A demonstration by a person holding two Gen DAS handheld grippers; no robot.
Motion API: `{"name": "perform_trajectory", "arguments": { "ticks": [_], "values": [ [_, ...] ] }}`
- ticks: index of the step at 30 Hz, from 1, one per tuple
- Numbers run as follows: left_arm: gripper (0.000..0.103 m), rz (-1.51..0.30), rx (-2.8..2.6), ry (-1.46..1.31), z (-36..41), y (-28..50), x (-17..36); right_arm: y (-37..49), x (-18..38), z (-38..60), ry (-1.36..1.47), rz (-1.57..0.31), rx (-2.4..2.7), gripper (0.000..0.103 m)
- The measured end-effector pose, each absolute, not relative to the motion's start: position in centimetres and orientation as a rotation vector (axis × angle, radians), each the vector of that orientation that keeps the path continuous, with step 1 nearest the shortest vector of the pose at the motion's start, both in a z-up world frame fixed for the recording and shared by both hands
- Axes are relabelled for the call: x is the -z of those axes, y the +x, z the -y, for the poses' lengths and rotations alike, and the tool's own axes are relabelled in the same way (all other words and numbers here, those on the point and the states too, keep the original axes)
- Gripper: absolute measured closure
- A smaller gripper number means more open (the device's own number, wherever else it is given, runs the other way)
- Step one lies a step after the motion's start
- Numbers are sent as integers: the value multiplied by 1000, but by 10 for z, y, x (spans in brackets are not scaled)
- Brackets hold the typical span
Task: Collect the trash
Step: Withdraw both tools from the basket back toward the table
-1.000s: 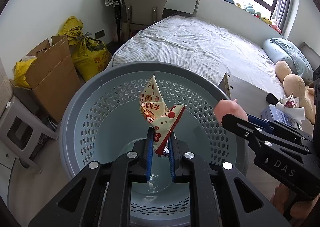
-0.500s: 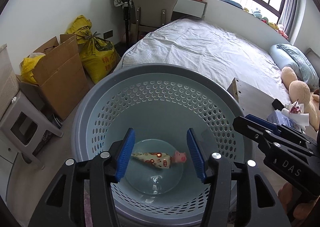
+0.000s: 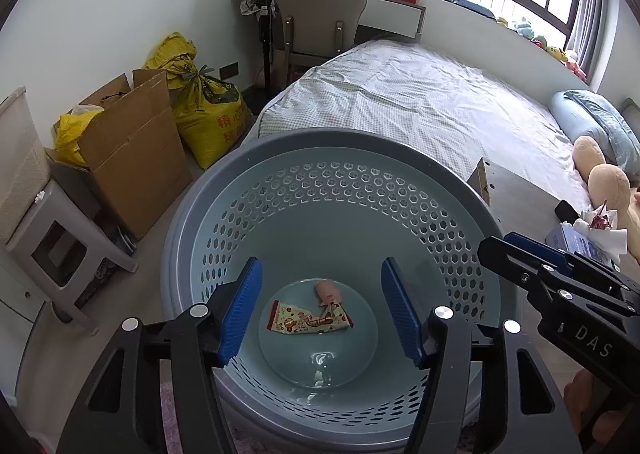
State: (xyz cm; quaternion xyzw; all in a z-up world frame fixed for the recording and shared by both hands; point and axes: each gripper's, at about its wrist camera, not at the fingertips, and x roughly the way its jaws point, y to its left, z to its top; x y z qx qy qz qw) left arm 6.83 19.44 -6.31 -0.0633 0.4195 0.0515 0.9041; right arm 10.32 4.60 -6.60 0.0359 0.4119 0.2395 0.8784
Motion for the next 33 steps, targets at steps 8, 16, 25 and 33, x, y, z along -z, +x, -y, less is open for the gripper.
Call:
{"name": "perform_trajectory", "arguments": {
  "ticks": [8, 16, 25, 33],
  "values": [
    [33, -847, -133, -127, -197, 62, 57, 97, 60, -46, 72, -834, -493, 58],
    [29, -831, -166, -121, -199, 50, 49, 87, 53, -38, 75, -803, -479, 43],
    [26, -784, -176, -88, -189, 33, 36, 69, 44, -22, 69, -770, -443, 27],
    [25, -778, -140, -76, -163, 20, 32, 50, 42, 9, 80, -762, -384, 16]
  ]
}}
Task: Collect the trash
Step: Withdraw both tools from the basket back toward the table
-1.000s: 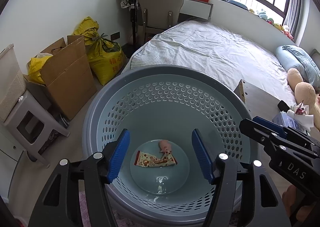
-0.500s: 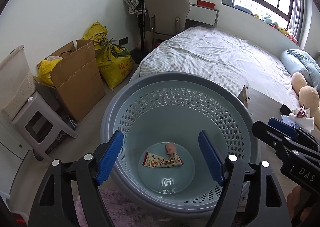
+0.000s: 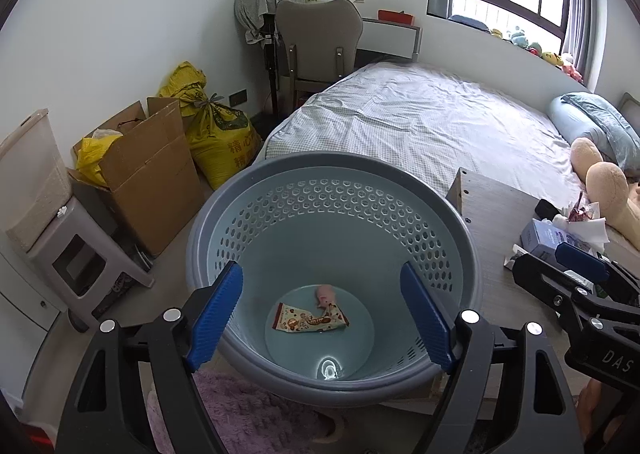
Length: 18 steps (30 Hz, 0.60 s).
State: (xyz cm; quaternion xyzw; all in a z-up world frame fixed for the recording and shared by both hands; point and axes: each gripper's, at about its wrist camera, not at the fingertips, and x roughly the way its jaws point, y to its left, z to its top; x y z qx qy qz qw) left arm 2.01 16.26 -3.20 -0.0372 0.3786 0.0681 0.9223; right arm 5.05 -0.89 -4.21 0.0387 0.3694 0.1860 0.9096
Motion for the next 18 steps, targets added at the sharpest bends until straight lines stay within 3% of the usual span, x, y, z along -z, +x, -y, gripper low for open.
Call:
{"name": "perform_trajectory", "arguments": {
  "ticks": [18],
  "values": [
    [24, -768, 21, -24, -85, 13, 20, 4, 41, 124, 148, -747, -144, 8]
  ]
}}
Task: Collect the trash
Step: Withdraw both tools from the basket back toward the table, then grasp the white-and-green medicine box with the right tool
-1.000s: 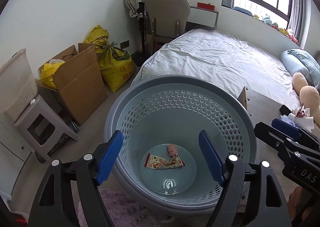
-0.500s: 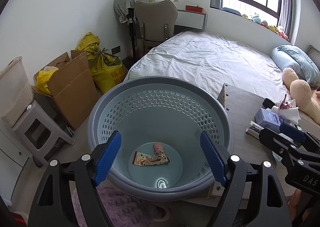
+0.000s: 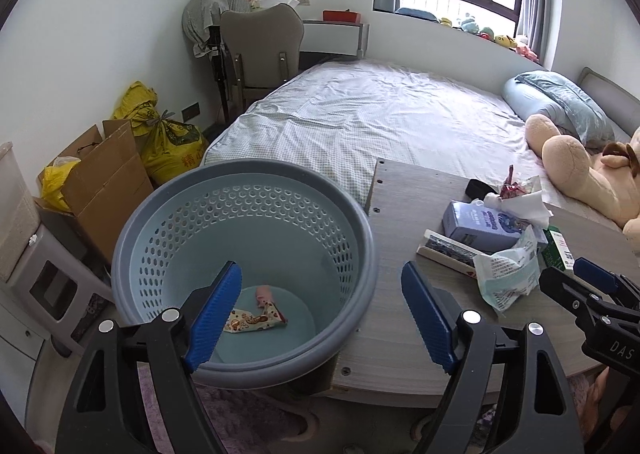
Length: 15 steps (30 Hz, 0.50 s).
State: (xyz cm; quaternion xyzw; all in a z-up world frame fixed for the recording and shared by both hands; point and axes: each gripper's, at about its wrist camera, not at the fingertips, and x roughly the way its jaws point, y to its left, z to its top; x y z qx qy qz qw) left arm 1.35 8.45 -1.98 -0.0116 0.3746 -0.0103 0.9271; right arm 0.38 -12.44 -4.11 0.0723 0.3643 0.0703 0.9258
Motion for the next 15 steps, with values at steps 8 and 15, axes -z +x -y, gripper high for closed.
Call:
{"name": "perform_trajectory", "arguments": {
  "ticks": [8, 15],
  "values": [
    [24, -779, 86, -4, -46, 13, 23, -8, 50, 186, 184, -744, -33, 6],
    [24, -795, 116, 38, -15, 15, 30, -1, 65, 222, 198, -770, 25, 6]
  ]
}}
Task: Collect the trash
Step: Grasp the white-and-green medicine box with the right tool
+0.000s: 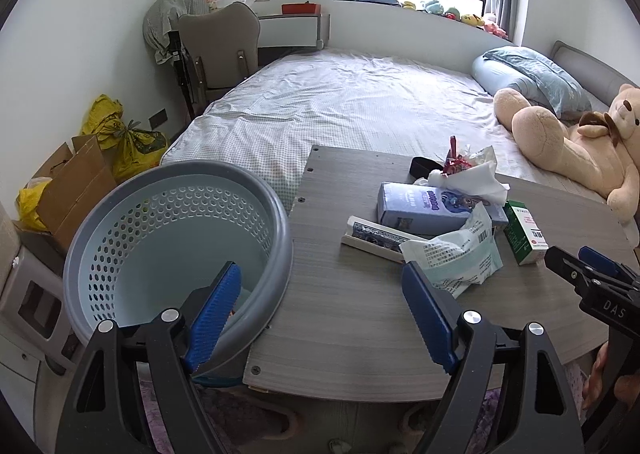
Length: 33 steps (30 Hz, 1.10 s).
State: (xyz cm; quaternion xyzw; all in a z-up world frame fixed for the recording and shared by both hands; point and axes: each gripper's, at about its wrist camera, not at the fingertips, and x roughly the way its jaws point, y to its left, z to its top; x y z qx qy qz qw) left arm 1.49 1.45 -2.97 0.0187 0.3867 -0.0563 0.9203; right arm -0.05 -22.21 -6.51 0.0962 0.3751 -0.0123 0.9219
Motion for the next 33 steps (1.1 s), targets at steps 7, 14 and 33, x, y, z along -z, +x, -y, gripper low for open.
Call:
{"name": "perform_trajectory", "arguments": {
  "ticks": [7, 14, 33],
  "values": [
    [24, -819, 135, 74, 8, 25, 37, 26, 80, 239, 199, -813, 63, 6],
    [24, -840, 135, 86, 15, 34, 42, 48, 92, 243, 177, -834, 96, 6],
    [24, -865, 155, 71, 17, 46, 50, 68, 102, 236, 129, -900, 96, 53]
  ]
}}
